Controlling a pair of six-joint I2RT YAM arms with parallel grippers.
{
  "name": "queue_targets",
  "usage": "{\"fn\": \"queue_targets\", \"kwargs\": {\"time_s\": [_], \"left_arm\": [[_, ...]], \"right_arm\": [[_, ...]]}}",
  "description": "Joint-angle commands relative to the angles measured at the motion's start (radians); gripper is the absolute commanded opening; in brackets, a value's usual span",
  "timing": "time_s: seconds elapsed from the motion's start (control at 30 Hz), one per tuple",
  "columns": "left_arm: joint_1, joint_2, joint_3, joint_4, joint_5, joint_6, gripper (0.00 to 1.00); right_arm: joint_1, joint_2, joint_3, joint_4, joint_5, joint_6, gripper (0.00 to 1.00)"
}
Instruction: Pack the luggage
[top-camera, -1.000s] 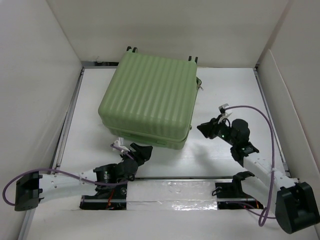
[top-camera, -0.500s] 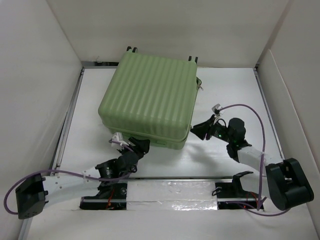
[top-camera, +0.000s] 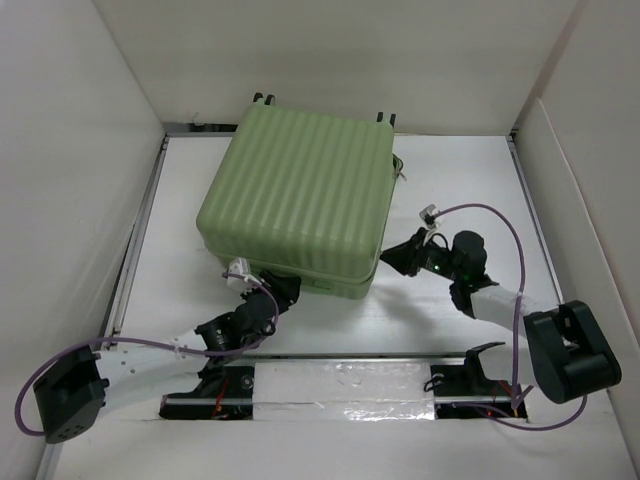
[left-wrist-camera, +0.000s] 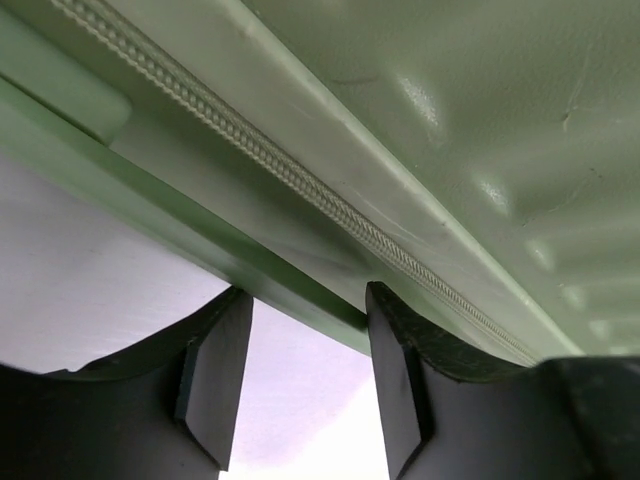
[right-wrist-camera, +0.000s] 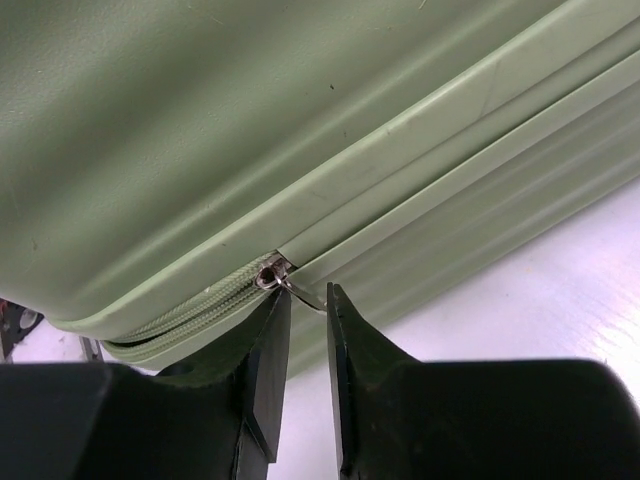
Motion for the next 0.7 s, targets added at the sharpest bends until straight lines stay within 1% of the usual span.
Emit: {"fn": "queue_targets", "kwargs": {"time_s": [0.0,0.03,0.07,0.1,0.13,0.17,0.27,0.3,0.33,0.4,0.47,0.5,0.53,0.57,0.6,0.63,0.67], "left_arm": [[0.003,0.021,0.014,0.118,0.034,0.020,0.42],[0.003,0.030,0.017,0.119,0.037,0.020,0.41],[0.003,0.035,0.019,0.122,0.040,0.020,0.40],[0.003,0.044,0.017,0.136,0.045,0.022,0.40],[0.003,0.050,0.016,0.145,0.054,0.025,0.39],[0.003,0.055,0.016,0.153,0.057,0.026,0.39],[0.003,0.087,0.017,0.181,0.066,0.026,0.39],[0.003,0.095,0.017,0.207,0.069,0.026,0.39],[0.003,0.108,0.012,0.222,0.077,0.029,0.39],[0.003,0.119,0.006,0.289,0.083,0.040,0.39],[-0.009,0.139,0.003,0.326,0.077,0.049,0.39],[-0.009,0.147,0.006,0.348,0.072,0.057,0.37],[-0.009,0.167,0.015,0.357,0.069,0.060,0.36],[-0.009,0.181,0.020,0.369,0.069,0.064,0.33],[-0.009,0.193,0.026,0.392,0.065,0.071,0.32],[-0.009,0.220,0.040,0.398,0.048,0.075,0.30],[-0.009,0.233,0.046,0.403,0.037,0.077,0.28]], "right_arm": [[0.012,0.031,0.042,0.097,-0.014,-0.009,0.26],[0.012,0.038,0.042,0.114,-0.016,-0.006,0.25],[0.012,0.048,0.042,0.124,-0.019,-0.001,0.20],[0.012,0.049,0.042,0.134,-0.027,0.006,0.18],[0.012,0.049,0.039,0.146,-0.025,0.008,0.18],[0.012,0.048,0.038,0.149,-0.016,0.009,0.14],[0.023,0.031,0.038,0.126,-0.005,0.005,0.09],[0.032,0.019,0.038,0.115,0.005,-0.004,0.03],[0.044,0.011,0.036,0.099,0.012,-0.004,0.00],[0.061,-0.012,0.028,0.073,0.045,-0.013,0.00],[0.096,-0.064,0.028,-0.024,0.085,-0.027,0.00],[0.112,-0.085,0.028,-0.067,0.141,-0.043,0.00],[0.131,-0.134,0.028,-0.164,0.180,-0.046,0.00],[0.174,-0.162,0.027,-0.208,0.256,-0.047,0.00],[0.197,-0.187,0.013,-0.242,0.292,-0.044,0.00],[0.220,-0.211,0.007,-0.323,0.330,-0.035,0.00],[0.271,-0.257,0.001,-0.364,0.373,-0.024,0.00]]}}
